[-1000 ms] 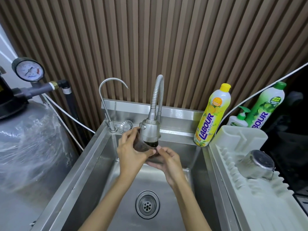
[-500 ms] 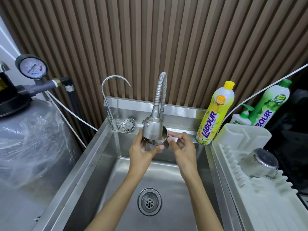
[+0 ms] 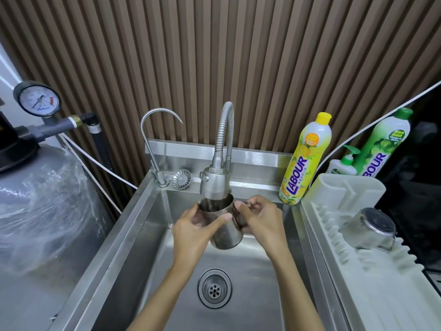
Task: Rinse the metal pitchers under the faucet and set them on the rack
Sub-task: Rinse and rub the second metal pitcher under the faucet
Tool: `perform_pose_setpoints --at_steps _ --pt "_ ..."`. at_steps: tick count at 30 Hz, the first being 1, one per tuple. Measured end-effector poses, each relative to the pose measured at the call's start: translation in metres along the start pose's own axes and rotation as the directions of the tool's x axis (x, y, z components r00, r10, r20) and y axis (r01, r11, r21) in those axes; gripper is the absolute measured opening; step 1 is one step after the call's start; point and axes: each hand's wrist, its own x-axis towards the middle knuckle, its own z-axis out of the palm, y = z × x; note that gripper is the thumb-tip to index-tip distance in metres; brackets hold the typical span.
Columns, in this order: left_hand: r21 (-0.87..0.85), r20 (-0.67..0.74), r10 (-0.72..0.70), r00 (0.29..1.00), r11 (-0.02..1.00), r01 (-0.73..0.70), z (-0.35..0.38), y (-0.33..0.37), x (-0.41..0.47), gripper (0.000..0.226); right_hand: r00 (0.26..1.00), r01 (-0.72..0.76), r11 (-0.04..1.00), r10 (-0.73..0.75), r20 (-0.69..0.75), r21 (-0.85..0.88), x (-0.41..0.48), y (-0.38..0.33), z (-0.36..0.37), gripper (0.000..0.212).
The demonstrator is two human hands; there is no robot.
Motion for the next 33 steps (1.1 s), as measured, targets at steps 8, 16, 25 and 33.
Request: perform_pose_setpoints --at_steps 8,16,25,33 --pt "-0.334 0.096 0.009 0.995 0.942 0.024 0.014 -0.004 0.016 0.078 0.991 0.131 0.967 -0.132 -0.008 0.219 0.0 -0.01 0.002 0.023" --pt "0.147 -0.128 0.22 0.967 0.968 -0.201 -0.003 0.014 0.016 0.094 0.946 -0.296 0.691 0.117 0.301 0.659 0.003 0.016 0.027 0.018" --pt "-0.061 0.048 -0.002 0.999 0.998 0.005 0.009 0.0 0.0 0.042 0.988 0.113 0.985 -0.125 -0.092 -0.129 0.003 -0.016 0.003 0.029" --pt "-0.195 -0.002 0.11 0.994 0.975 -0.108 0.006 0.009 0.027 0.091 0.992 -0.096 0.734 0.014 0.126 0.673 0.007 0.006 0.027 0.024"
